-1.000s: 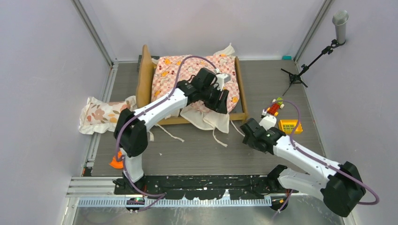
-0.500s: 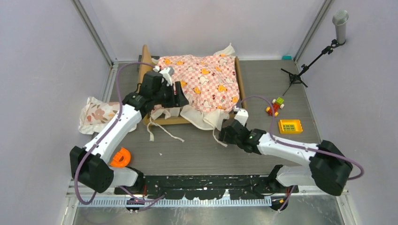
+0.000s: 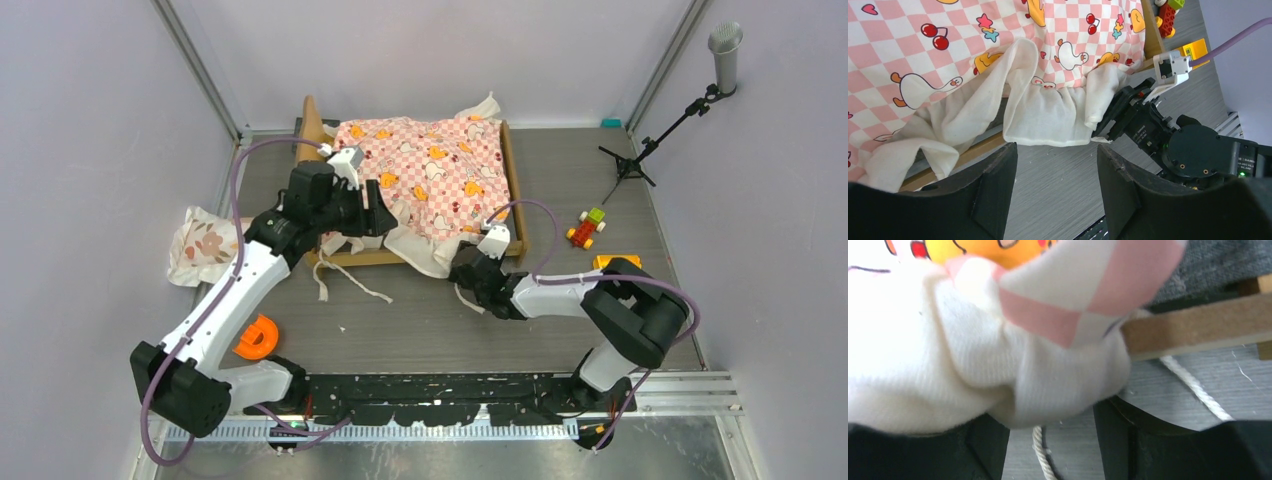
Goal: Set up the pet bed
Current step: Cross the ropes on the bed frame.
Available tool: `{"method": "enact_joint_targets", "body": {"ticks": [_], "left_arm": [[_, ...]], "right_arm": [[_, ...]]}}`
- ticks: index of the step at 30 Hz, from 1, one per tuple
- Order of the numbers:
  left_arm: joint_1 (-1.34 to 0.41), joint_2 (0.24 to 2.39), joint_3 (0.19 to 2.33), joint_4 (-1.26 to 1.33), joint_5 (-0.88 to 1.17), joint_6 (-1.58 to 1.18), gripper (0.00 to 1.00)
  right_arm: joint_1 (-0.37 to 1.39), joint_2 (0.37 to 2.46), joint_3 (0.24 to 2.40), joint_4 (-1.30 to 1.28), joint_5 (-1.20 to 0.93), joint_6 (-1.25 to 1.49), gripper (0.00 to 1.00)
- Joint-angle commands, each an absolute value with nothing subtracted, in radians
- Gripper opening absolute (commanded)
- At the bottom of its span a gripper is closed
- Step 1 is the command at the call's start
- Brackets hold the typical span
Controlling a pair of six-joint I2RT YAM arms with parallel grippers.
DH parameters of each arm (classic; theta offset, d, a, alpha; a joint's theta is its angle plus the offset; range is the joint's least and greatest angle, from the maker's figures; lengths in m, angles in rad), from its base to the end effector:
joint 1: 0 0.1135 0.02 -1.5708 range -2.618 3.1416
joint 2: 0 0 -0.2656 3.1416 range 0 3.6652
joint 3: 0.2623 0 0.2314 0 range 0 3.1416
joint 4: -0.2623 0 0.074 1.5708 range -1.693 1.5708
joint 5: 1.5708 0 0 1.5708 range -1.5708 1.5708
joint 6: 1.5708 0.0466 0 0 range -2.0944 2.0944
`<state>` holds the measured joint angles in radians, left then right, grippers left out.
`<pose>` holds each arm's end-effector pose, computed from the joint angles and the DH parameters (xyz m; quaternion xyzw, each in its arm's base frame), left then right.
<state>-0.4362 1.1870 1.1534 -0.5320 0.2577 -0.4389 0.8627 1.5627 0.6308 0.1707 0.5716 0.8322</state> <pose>0.2183 -0.1149 0.3484 0.0607 0.8692 -0.3044 0.3850 0.2021 0.1972 0.1574 0.0976 0.8835 0.1117 0.4444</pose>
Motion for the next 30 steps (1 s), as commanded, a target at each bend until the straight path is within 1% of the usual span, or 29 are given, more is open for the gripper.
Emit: {"method": "enact_joint_targets", "body": {"ticks": [1, 2, 3, 5, 7, 12, 17, 20, 25, 30], "left_arm": [[-0.436, 1.182, 1.145, -0.496, 0.285, -0.439, 0.61], [-0.436, 1.183, 1.143, -0.495, 0.284, -0.438, 0.61], [-0.436, 1.182, 1.140, -0.494, 0.284, -0.436, 0.61], [-0.436, 1.180, 1.133, -0.491, 0.289, -0.433, 0.61], [-0.436, 1.177, 1.125, -0.489, 0.294, -0.428, 0.61], [-0.436, 1.176, 1.111, -0.483, 0.297, -0.415, 0.60], [-0.436, 1.194, 1.108, -0.478, 0.314, -0.408, 0.59], [-0.436, 1.199, 1.109, -0.473, 0.324, -0.409, 0.59], [-0.436, 1.206, 1.108, -0.470, 0.340, -0.413, 0.59], [-0.436, 1.219, 1.099, -0.467, 0.345, -0.411, 0.59]], "right_arm": [[0.862, 1.601, 0.654, 0.361, 0.685, 0.814, 0.59], [0.861, 1.611, 0.660, 0.366, 0.695, 0.809, 0.53], [0.861, 1.620, 0.666, 0.363, 0.703, 0.806, 0.44], [0.859, 1.626, 0.674, 0.341, 0.723, 0.805, 0.28], [0.855, 1.612, 0.680, 0.278, 0.754, 0.822, 0.16], [0.850, 1.496, 0.655, 0.099, 0.828, 0.872, 0.01], [0.819, 1.357, 0.673, -0.179, 0.856, 0.908, 0.01], [0.770, 1.294, 0.684, -0.310, 0.834, 0.903, 0.01], [0.639, 1.253, 0.724, -0.447, 0.743, 0.853, 0.01], [0.550, 1.270, 0.756, -0.489, 0.690, 0.783, 0.01]]}}
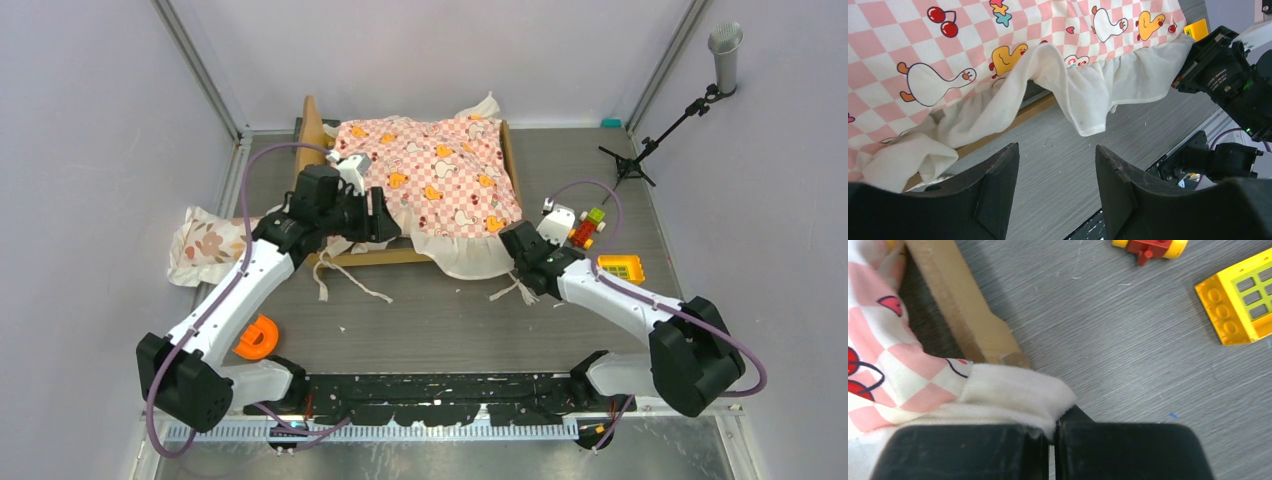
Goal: Set up the pet bed
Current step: Cross the ropes on the bed frame.
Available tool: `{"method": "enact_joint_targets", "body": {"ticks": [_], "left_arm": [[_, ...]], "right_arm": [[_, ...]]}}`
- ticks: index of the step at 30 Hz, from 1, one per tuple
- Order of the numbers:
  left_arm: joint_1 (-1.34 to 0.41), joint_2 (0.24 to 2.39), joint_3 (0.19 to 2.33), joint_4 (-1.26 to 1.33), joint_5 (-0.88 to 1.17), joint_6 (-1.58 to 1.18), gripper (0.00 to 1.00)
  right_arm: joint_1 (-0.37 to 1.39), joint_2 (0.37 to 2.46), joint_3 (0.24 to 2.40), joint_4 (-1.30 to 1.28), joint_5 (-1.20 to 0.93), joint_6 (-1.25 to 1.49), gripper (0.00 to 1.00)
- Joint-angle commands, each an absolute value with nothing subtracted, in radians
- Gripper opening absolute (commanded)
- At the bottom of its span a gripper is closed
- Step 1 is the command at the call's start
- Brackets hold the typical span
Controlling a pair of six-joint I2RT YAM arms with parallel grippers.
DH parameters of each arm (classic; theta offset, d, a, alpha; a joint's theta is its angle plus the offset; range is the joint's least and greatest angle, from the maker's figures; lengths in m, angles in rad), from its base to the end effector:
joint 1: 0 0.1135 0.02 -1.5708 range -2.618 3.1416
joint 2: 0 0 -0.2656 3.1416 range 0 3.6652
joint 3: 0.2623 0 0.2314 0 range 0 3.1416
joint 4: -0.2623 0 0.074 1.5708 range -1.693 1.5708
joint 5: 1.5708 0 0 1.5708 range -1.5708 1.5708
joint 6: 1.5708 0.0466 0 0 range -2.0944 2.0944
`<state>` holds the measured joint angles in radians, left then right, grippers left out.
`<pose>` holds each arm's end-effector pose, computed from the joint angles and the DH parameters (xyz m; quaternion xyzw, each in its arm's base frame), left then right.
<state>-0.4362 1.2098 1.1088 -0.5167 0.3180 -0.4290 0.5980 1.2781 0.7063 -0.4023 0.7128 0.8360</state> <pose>0.2213 -0.1193 0.3307 0.0758 0.8771 -0.3176 0.3522 0.2032 0.1016 0.2069 0.2082 0.8772 -0.0704 0.4268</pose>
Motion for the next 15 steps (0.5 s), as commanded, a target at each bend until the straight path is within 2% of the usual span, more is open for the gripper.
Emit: {"method": "enact_joint_targets", "body": {"ticks": [1, 3, 5, 9, 11, 15], "left_arm": [[-0.436, 1.223, 1.097, -0.465, 0.345, -0.410, 0.59], [-0.436, 1.230, 1.092, -0.465, 0.344, -0.408, 0.58], [-0.436, 1.236, 1.087, -0.468, 0.341, -0.407, 0.58], [-0.436, 1.230, 1.075, -0.468, 0.331, -0.406, 0.58], [-0.436, 1.223, 1.072, -0.468, 0.316, -0.405, 0.58], [-0.437, 1.219, 1.071, -0.466, 0.307, -0.411, 0.58]], "right_arm": [[0.541, 1.275, 0.762, -0.489, 0.684, 0.772, 0.01], [0.534, 1.290, 0.773, -0.490, 0.670, 0.744, 0.02], [0.531, 1.303, 0.789, -0.500, 0.667, 0.727, 0.10], [0.531, 1.292, 0.810, -0.554, 0.657, 0.705, 0.37], [0.530, 1.263, 0.819, -0.596, 0.633, 0.687, 0.45], [0.531, 1.210, 0.862, -0.705, 0.599, 0.670, 0.51]]}}
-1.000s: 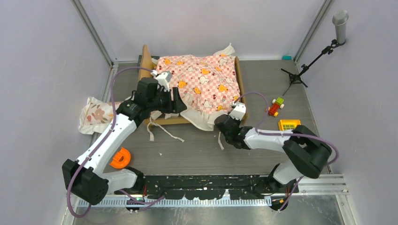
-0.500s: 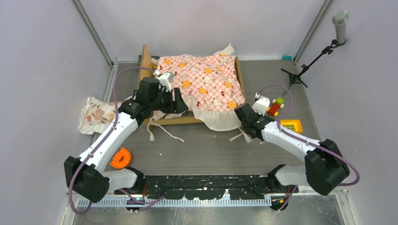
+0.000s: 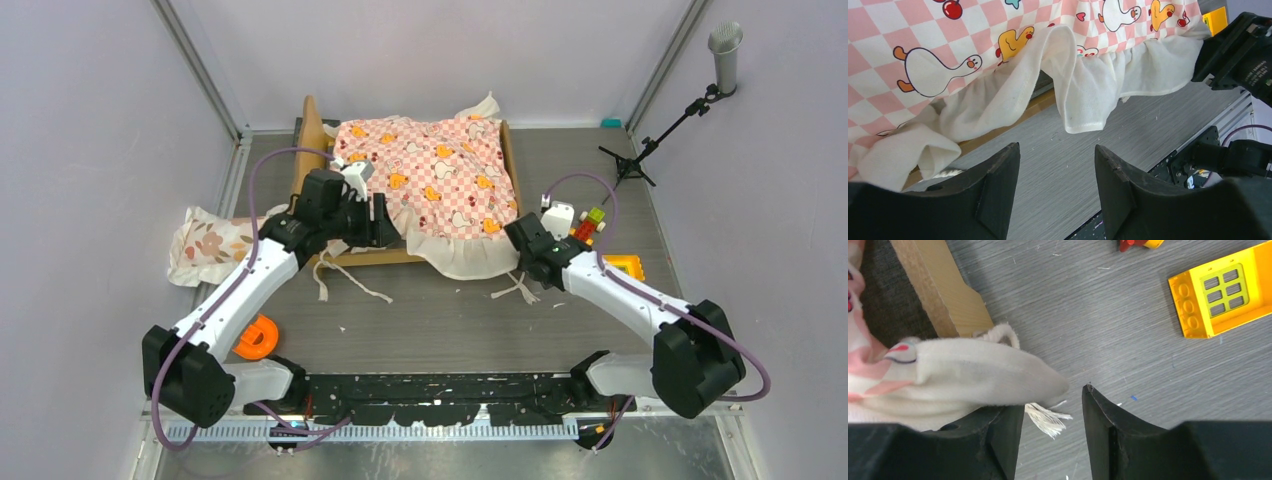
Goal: Set up the pet bed
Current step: Cross the ropes on the bed frame, then tie the ropes to the bed frame.
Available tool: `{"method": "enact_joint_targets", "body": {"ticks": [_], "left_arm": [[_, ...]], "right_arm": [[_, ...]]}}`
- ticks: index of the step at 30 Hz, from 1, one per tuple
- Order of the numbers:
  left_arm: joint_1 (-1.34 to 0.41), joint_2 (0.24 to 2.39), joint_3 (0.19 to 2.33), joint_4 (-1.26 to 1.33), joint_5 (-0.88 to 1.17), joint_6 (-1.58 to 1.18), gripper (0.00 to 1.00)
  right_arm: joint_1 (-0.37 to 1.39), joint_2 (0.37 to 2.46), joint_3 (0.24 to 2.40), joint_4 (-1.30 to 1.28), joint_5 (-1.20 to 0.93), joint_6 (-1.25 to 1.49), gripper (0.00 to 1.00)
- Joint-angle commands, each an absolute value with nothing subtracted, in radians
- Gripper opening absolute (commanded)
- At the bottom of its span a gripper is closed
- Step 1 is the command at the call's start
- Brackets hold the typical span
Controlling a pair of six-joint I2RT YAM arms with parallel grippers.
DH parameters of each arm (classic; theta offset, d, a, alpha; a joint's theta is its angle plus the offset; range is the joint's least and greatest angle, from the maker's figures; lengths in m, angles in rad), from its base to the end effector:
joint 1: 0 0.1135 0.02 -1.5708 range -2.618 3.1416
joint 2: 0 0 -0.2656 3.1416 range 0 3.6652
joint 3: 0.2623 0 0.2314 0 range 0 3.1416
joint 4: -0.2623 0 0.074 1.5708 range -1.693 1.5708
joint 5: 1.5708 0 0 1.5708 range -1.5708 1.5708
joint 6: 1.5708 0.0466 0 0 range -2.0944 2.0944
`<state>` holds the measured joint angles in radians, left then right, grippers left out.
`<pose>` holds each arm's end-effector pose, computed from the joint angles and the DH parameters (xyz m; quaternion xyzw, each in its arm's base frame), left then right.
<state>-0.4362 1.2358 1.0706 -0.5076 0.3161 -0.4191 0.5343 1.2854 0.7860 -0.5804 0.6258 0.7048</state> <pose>0.2255 -0.1211 0.3131 0.0759 0.8890 -0.3068 0.3312 0.2057 0.0900 0.2154 0.1531 0.9132 -0.1088 0.3616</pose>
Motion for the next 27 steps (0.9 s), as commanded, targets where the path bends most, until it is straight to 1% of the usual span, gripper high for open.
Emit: {"method": "enact_joint_targets", "body": {"ticks": [1, 4, 7, 11, 15, 16, 22, 27], "left_arm": [[-0.439, 1.221, 1.071, -0.466, 0.308, -0.412, 0.58], [-0.460, 1.220, 1.071, -0.465, 0.293, -0.401, 0.58], [-0.553, 1.217, 1.087, -0.480, 0.188, -0.354, 0.57], [-0.670, 1.220, 1.089, -0.476, 0.094, -0.349, 0.57], [-0.747, 1.177, 1.005, -0.398, 0.065, -0.355, 0.57], [-0.768, 1.167, 0.992, -0.382, 0.051, -0.350, 0.57], [-0.927, 1.182, 0.922, -0.218, -0.006, -0.297, 0.56], [-1.043, 1.298, 0.904, -0.066, -0.063, -0.155, 0.56]], "right_arm": [[0.531, 1.193, 0.873, -0.729, 0.592, 0.665, 0.52], [0.527, 1.146, 0.905, -0.791, 0.561, 0.656, 0.56], [0.505, 1.119, 0.922, -0.825, 0.502, 0.655, 0.58], [0.479, 1.097, 0.890, -0.811, 0.423, 0.683, 0.58], [0.475, 1.055, 0.844, -0.812, 0.411, 0.720, 0.58], [0.475, 1.041, 0.841, -0.818, 0.411, 0.726, 0.57], [0.459, 0.991, 0.862, -0.823, 0.379, 0.730, 0.42], [0.415, 1.004, 0.863, -0.832, 0.322, 0.734, 0.42]]}}
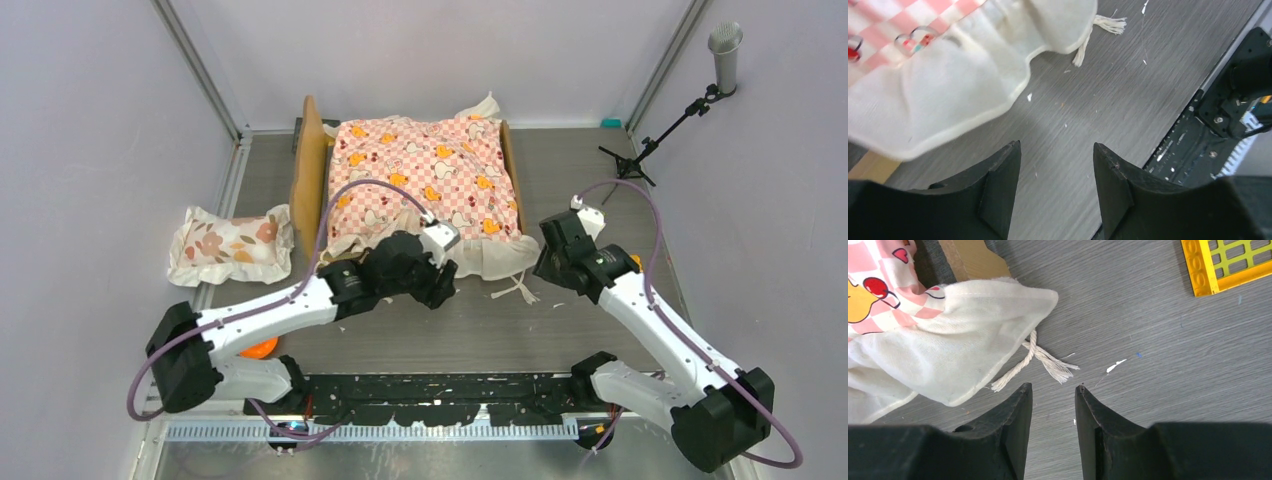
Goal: Set up the pet bed
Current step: Tie the ropes to the bed frame.
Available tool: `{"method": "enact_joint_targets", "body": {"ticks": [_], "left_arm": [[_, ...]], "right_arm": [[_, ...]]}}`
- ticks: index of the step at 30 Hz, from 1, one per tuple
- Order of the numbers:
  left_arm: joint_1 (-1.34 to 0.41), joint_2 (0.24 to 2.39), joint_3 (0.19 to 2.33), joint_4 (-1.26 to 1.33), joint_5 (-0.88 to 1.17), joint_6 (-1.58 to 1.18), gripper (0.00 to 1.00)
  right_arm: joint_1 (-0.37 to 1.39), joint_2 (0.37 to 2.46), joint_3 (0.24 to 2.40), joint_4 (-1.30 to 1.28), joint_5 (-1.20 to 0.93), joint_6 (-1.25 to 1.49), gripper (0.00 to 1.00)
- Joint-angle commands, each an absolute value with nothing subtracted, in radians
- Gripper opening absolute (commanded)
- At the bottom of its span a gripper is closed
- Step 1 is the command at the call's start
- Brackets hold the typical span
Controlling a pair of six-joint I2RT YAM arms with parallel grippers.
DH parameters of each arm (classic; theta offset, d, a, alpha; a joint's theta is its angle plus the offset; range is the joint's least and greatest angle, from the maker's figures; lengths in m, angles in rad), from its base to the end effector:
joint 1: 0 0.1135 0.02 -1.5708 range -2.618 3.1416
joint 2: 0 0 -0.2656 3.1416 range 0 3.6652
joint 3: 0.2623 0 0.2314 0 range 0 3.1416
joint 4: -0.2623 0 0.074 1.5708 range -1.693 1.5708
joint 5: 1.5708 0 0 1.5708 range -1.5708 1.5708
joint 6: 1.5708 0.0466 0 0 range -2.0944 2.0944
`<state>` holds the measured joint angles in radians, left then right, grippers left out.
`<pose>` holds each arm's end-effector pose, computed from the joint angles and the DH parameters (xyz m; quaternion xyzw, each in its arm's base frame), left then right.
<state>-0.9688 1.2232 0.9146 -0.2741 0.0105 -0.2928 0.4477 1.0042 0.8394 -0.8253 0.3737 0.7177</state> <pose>0.1476 -0.2157 0.2861 0.2943 0.8298 -0.2834 0.3802 0.1625 0.0592 0.2620 0.1794 0.9257 0.0062 0.3328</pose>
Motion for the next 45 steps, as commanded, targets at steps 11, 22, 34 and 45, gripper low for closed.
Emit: {"method": "enact_joint_targets", "body": {"ticks": [11, 22, 34, 45], "left_arm": [[-1.133, 1.528, 0.988, 0.080, -0.073, -0.038, 0.56], [-1.133, 1.613, 0.995, 0.142, -0.018, -0.012, 0.53], [-1.132, 1.708, 1.027, 0.218, -0.022, -0.033, 0.55], [-1.092, 1.692, 0.994, 0.179, -0.065, -0.126, 0.55]], "right_arm": [[0.283, 1.020, 0.755, -0.748, 0.079, 0.708, 0.44], [0.284, 1.095, 0.656, -0.628, 0.057, 0.775, 0.43], [0.284, 1.106, 0.636, -0.599, 0.124, 0.796, 0.50], [0.284, 1.008, 0.825, -0.679, 0.231, 0.694, 0.49]]}}
